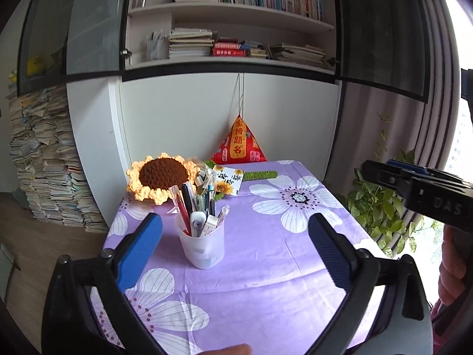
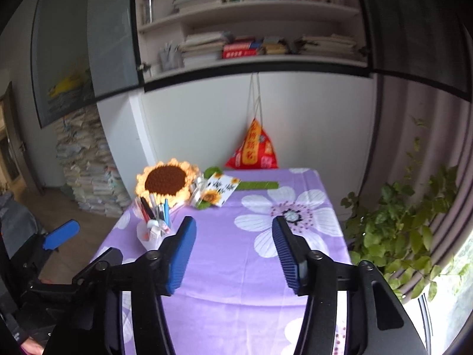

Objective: Organize stationery

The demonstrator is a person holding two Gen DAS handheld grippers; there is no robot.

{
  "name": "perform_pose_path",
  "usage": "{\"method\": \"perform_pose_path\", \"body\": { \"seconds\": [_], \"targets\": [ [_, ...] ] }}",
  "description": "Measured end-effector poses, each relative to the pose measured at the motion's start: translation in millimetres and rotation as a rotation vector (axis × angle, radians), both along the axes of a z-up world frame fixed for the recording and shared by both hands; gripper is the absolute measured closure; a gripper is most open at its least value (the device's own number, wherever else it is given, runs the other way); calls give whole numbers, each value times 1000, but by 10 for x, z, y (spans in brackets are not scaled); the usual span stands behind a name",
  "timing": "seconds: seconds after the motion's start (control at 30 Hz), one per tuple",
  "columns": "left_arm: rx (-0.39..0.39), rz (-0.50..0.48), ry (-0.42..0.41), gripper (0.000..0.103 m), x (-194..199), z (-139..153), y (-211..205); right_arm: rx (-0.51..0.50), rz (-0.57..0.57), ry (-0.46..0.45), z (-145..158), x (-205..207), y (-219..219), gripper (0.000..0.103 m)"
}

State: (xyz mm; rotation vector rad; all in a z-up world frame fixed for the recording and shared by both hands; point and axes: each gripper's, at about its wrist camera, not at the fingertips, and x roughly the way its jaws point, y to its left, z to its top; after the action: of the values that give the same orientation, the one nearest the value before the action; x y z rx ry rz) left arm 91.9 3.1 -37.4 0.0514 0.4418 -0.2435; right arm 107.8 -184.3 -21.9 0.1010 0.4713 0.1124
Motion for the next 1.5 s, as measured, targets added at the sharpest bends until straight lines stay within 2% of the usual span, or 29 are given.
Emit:
{"method": "perform_pose_path", "body": {
  "seconds": [0.53, 0.9, 0.93, 1.0, 1.17, 1.3, 1.33, 1.37, 1.4, 1.5],
  "targets": [
    [30, 44, -64, 1, -626, 167, -149, -12, -40, -69, 118, -859, -150, 46],
    [29, 54, -97, 1, -827, 303, -204, -19, -77, -115, 196, -1182, -171, 45],
    [29, 59, -96, 1, -829, 317, -202, -19, -78, -116, 198, -1198, -169, 43],
    [32, 72, -99, 1, -834, 342, -207, -12, -84, -123, 214, -1219, -180, 31],
    [17, 83, -129, 1, -876, 463, -181, -18, -99, -149, 286, -1255, -171, 31],
    [7, 103, -175, 1, -902, 649, -183, -24, -114, -180, 465, -1263, -161, 30],
    [11, 110, -187, 1, -906, 704, -191, -22, -121, -189, 507, -1269, -170, 27],
    [12, 115, -193, 1, -911, 732, -195, -20, -130, -201, 563, -1277, -174, 18],
    [12, 121, -197, 1, -914, 754, -199, -19, -137, -216, 610, -1288, -173, 14],
    [21, 136, -163, 1, -882, 708, -224, -24, -153, -246, 650, -1314, -145, 14]
  ]
}}
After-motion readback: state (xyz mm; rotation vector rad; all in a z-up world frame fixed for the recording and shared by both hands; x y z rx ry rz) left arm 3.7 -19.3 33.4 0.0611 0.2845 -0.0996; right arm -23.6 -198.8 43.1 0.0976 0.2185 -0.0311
